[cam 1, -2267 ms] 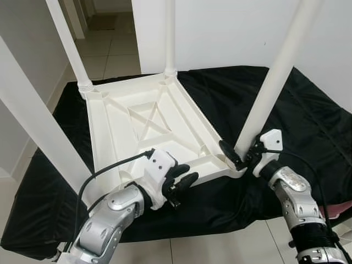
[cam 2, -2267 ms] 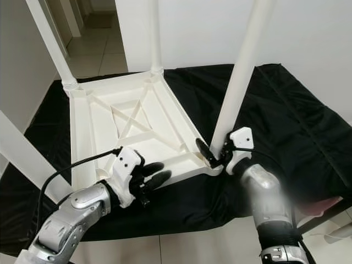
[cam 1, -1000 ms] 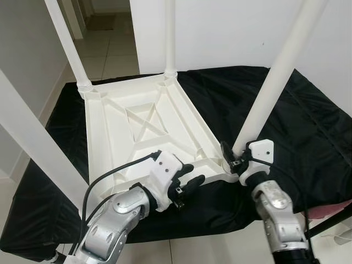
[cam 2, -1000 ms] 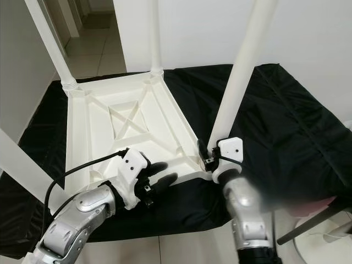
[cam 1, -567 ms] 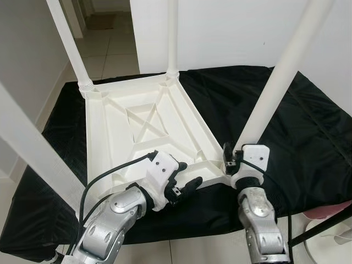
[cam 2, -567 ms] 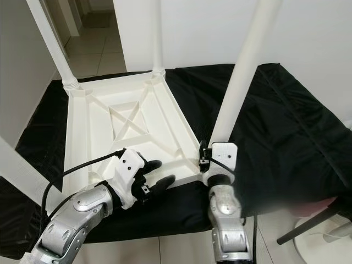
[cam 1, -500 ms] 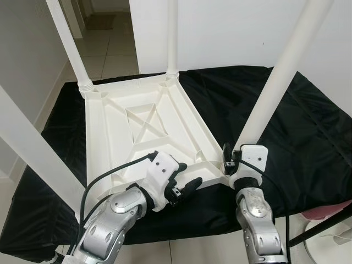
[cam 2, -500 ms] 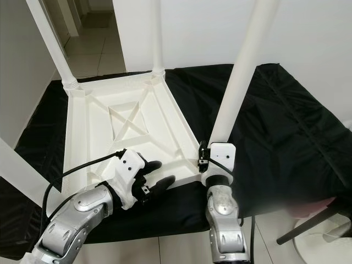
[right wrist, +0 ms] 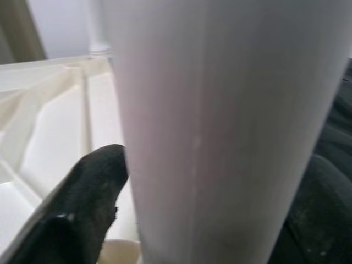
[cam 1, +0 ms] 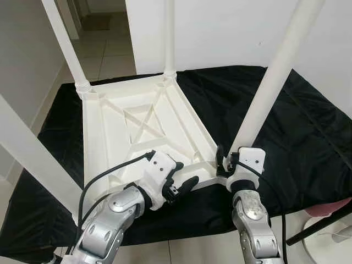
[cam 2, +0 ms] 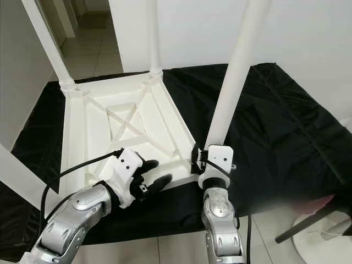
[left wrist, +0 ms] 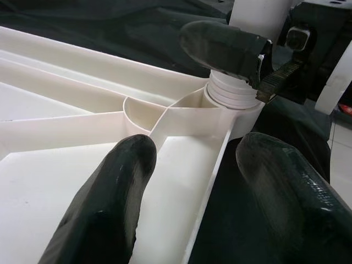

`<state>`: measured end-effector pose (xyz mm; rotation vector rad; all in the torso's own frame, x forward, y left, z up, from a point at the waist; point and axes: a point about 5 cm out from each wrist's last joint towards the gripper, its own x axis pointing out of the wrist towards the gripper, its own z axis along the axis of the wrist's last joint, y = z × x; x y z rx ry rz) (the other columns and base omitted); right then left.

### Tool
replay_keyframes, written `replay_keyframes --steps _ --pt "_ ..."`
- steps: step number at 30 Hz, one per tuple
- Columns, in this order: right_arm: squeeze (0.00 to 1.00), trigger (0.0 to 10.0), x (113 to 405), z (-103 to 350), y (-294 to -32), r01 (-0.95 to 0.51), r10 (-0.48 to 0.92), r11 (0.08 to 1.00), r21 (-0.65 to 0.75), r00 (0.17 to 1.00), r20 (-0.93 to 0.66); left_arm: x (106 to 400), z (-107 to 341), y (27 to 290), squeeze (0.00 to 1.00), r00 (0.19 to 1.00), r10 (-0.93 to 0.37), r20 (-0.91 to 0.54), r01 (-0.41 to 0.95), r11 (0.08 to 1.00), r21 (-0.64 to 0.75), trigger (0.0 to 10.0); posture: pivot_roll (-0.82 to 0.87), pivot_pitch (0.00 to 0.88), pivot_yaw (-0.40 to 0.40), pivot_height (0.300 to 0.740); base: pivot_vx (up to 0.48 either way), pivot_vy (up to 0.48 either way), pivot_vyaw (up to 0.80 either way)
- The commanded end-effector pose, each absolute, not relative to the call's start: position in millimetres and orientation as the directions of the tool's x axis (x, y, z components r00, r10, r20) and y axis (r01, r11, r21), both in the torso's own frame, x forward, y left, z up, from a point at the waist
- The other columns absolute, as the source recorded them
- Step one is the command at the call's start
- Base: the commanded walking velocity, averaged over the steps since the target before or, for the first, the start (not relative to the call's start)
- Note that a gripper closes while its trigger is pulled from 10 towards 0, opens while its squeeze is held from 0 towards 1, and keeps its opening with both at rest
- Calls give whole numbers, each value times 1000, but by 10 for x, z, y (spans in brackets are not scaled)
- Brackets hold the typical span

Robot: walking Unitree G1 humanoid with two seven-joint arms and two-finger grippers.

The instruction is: Building children table

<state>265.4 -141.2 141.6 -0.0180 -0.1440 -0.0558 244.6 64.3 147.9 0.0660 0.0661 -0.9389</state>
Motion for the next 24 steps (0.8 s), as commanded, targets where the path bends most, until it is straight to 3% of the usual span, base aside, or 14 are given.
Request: replay_keyframes --steps 1,3,4,11,16,22,23,24 --pt "1000 10000 2658 1454 -1441 27 -24 999 -16 987 161 2495 1460 701 0 659 -746 -95 751 658 43 10000 -47 0 16 740 0 0 0" --pt "1000 10000 2665 1457 -1478 6 0 999 -35 987 160 2490 1457 698 0 655 -749 -96 755 655 42 10000 -47 0 16 740 0 0 0" --pt "0 10000 2680 1461 -1538 -53 63 997 -63 985 162 2485 1454 694 0 652 -752 -97 757 652 41 10000 -47 0 16 740 0 0 0" --pt "0 10000 2725 1458 -1659 -144 161 983 -117 976 149 2484 1455 687 0 650 -754 -96 759 649 44 10000 -47 0 16 740 0 0 0" --pt "0 10000 2863 1473 -1755 -387 403 909 -153 910 97 2487 1453 666 0 641 -761 -100 767 639 60 10000 -44 0 16 740 0 0 0" --pt "0 10000 2930 1485 -1741 -487 503 857 -167 861 72 2495 1457 640 0 635 -766 -100 773 631 71 10000 -46 0 20 740 0 0 0" --pt "0 9725 2959 1484 -1735 -513 528 842 -167 847 61 2501 1462 629 0 632 -768 -99 775 628 72 10000 -47 0 23 740 0 0 0" --pt "0 4588 2983 1478 -1726 -537 551 827 -166 833 51 2505 1467 620 0 629 -771 -97 777 625 75 10000 -47 0 23 740 0 0 0"
